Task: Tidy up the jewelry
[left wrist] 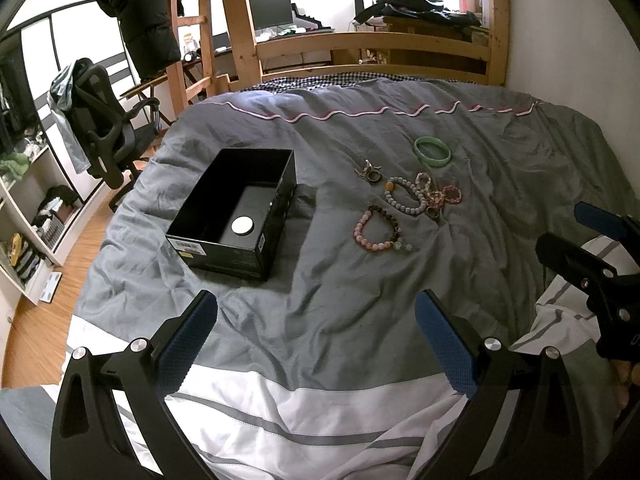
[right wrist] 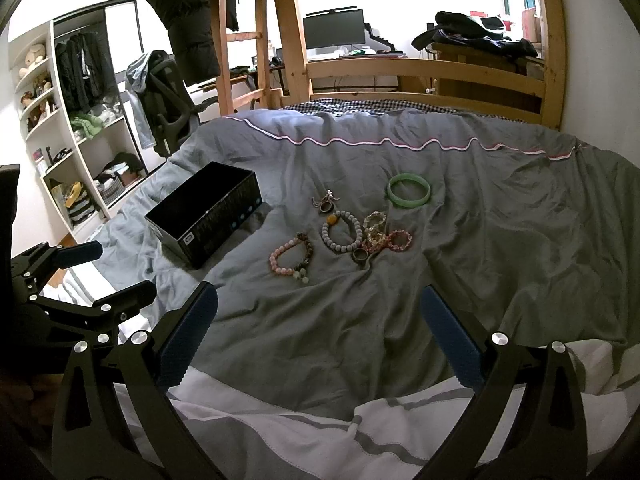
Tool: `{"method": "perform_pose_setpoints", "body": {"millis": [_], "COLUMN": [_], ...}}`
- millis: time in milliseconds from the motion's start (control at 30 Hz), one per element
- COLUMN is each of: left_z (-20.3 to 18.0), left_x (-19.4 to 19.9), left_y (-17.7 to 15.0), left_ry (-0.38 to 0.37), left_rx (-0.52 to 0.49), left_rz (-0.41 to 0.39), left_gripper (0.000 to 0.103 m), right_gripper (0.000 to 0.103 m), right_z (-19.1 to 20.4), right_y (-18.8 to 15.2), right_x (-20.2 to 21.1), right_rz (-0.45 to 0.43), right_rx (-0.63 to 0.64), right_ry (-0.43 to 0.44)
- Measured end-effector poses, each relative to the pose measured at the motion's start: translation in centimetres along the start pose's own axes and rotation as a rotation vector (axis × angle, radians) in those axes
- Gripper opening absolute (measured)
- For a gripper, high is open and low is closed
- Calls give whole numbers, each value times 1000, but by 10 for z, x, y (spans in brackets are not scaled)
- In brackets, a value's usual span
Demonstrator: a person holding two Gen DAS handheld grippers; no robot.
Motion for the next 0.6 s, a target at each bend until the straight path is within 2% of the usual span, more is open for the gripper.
{"method": "perform_pose_setpoints", "body": {"millis": [600], "left_z": [-2], "left_x": [-1], "left_y": [-2], "left_ry": [10], "left_rx": [0], "left_rz": [7], "left_gripper": [98], "right_gripper": [100], "right_z": [-1], "right_y": [0], "right_x": [0], "right_rz": [-4], "right_rx": [-9], "right_ry": [-5]}}
Point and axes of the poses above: each gripper's, at about its wrist camera, not at the fingertips, and x roughly against the way its jaws point, z to its left, y to its top, the point moved 6 cm from there along -x, roughly the way its jaws point, and after that the axes turned 1 degree about -y, right-handed, at the moved point
